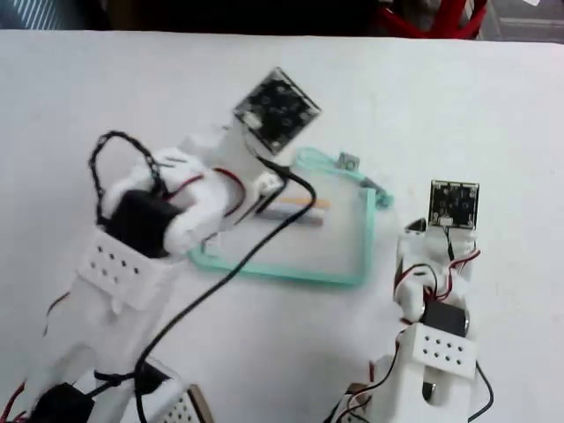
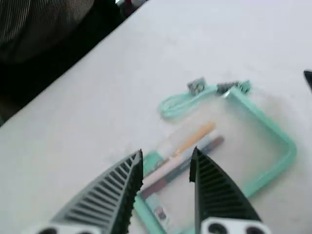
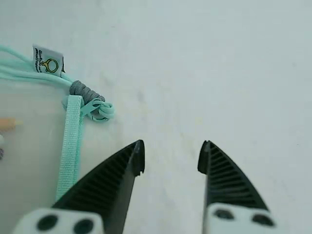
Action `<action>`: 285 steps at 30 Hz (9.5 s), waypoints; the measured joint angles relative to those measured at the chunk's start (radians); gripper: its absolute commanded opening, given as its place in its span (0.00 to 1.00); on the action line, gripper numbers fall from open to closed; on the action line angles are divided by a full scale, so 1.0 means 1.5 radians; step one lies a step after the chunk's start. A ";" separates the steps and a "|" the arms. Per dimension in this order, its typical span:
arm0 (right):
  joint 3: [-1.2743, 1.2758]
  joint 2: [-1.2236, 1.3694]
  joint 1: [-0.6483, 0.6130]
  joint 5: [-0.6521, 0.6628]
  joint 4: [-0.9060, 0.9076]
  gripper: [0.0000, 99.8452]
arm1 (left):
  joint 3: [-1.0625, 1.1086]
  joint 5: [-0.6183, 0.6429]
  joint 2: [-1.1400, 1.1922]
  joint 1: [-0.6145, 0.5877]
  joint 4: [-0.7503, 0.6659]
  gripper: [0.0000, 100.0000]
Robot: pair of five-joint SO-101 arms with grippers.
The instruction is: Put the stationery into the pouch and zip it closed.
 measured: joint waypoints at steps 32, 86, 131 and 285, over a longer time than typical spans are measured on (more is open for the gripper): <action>-0.368 0.491 -0.097 -0.009 0.226 0.02 | 0.043 0.206 0.566 -0.292 -0.167 0.02; -0.861 0.789 -0.169 -0.060 0.426 0.02 | 0.708 0.191 -0.383 -0.291 -0.555 0.03; -0.764 -0.475 -0.297 0.014 0.790 0.02 | 0.329 0.047 -0.874 -0.297 0.056 0.03; 0.193 -0.468 -0.215 -0.060 0.509 0.02 | 1.037 0.208 -0.868 -0.334 -0.005 0.03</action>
